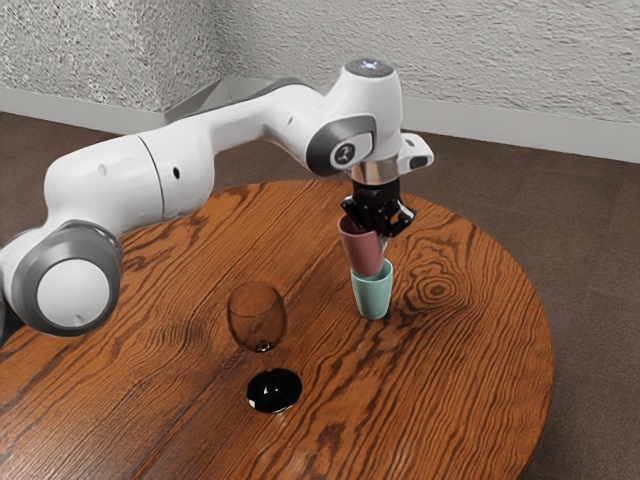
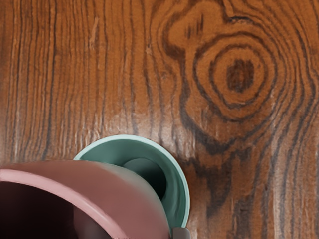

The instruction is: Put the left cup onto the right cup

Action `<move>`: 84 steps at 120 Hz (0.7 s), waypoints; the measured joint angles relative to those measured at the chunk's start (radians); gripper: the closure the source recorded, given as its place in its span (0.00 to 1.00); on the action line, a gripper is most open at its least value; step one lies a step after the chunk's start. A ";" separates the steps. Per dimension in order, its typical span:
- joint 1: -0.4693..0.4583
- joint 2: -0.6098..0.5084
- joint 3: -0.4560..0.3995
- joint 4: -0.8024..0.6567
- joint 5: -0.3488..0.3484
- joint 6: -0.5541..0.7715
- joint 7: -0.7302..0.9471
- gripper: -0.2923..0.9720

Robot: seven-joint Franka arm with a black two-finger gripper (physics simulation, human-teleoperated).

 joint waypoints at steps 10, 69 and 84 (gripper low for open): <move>0.001 0.008 -0.001 0.000 0.006 0.004 -0.010 0.85; 0.001 0.053 -0.003 0.020 0.049 0.044 -0.046 0.85; 0.001 0.054 -0.001 0.019 0.048 0.049 -0.053 0.85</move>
